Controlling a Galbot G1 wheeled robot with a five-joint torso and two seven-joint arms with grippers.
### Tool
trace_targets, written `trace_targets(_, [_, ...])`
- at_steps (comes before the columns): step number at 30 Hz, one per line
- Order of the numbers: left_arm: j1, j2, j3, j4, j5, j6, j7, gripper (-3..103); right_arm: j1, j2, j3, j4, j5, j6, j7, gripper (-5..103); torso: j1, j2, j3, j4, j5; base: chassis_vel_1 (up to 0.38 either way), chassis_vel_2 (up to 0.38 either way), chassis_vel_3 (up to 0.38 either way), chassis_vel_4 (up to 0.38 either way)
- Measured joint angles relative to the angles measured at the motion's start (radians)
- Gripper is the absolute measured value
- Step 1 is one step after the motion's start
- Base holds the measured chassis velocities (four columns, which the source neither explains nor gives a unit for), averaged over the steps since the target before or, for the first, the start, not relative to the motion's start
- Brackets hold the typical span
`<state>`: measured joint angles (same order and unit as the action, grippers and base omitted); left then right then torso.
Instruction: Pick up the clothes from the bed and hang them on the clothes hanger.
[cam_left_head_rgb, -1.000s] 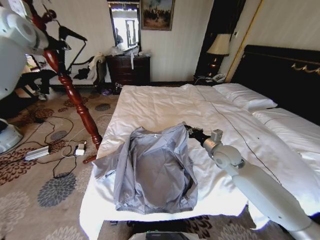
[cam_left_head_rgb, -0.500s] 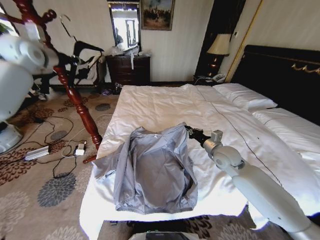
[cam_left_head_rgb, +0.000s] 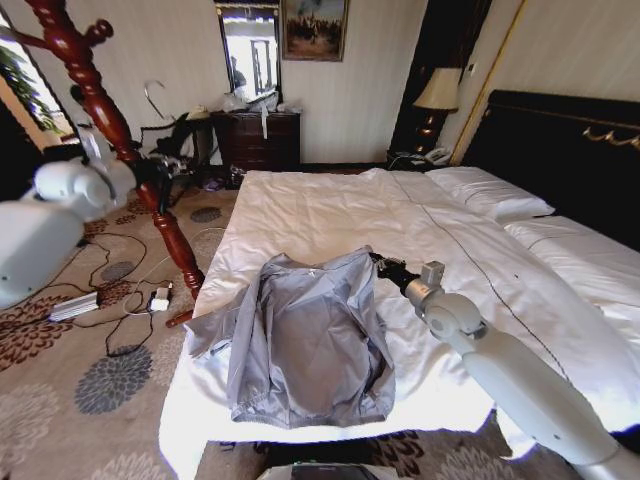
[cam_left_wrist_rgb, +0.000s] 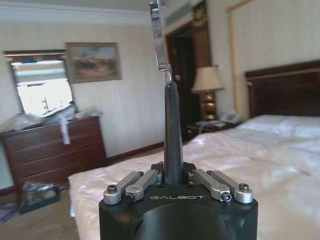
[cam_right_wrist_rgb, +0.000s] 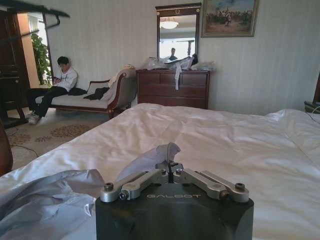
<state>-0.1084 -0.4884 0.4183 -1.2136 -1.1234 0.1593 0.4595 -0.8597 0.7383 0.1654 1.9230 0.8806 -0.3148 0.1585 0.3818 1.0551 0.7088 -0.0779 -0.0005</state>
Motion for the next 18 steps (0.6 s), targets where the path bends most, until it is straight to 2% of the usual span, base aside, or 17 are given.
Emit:
trace_targets(2, [0.030, 0.013, 0.003, 0.009, 0.016, -0.053, 0.064, 15, 0.001, 0.004, -0.002, -0.004, 0.004, 0.000, 0.000, 0, 0.000, 0.000, 0.000, 0.0004, -0.0002, 0.000, 0.000, 0.000, 0.000])
trace_targets(3, [0.044, 0.020, 0.017, 0.022, 0.026, -0.122, 0.143, 15, 0.001, 0.008, -0.003, -0.006, 0.005, 0.000, 0.000, 0, 0.000, 0.000, 0.000, 0.0006, 0.0005, 0.000, 0.000, 0.000, 0.000])
trace_targets(4, [0.044, 0.020, 0.017, 0.022, 0.026, -0.122, 0.143, 15, 0.001, 0.008, -0.003, -0.006, 0.005, 0.000, 0.000, 0, 0.000, 0.000, 0.000, 0.0006, 0.0005, 0.000, 0.000, 0.000, 0.000])
trace_targets(6, [0.051, 0.022, 0.032, 0.039, 0.038, -0.192, 0.237, 15, 0.001, 0.010, -0.004, -0.008, 0.005, 0.000, 0.000, 0, 0.000, 0.000, 0.000, 0.0000, 0.0005, 0.000, 0.000, 0.000, 0.000])
trace_targets(8, [0.055, 0.019, 0.056, 0.059, 0.052, -0.256, 0.365, 15, 0.001, 0.012, -0.005, -0.011, 0.007, 0.000, 0.000, 0, 0.000, 0.000, 0.000, -0.0003, 0.0004, 0.000, 0.000, 0.000, 0.000])
trace_targets(9, [0.055, 0.019, 0.056, 0.059, 0.052, -0.256, 0.365, 15, 0.001, 0.012, -0.005, -0.011, 0.007, 0.000, 0.000, 0, 0.000, 0.000, 0.000, -0.0003, 0.0004, 0.000, 0.000, 0.000, 0.000])
trace_targets(13, [0.056, 0.006, 0.084, 0.078, 0.078, -0.285, 0.490, 15, 0.009, 0.018, -0.005, -0.018, 0.010, 0.000, -0.001, 0, 0.000, 0.000, 0.000, -0.0002, 0.0004, 0.000, 0.000, 0.000, 0.000])
trace_targets(14, [0.056, 0.006, 0.084, 0.078, 0.078, -0.285, 0.490, 15, 0.009, 0.018, -0.005, -0.018, 0.010, 0.000, -0.001, 0, 0.000, 0.000, 0.000, -0.0002, 0.0004, 0.000, 0.000, 0.000, 0.000])
trace_targets(18, [0.054, -0.002, 0.113, 0.092, 0.113, -0.305, 0.635, 15, 0.011, 0.025, -0.005, -0.028, 0.010, 0.000, -0.001, 0, 0.000, 0.000, 0.000, -0.0001, 0.0005, 0.000, 0.000, 0.000, 0.000])
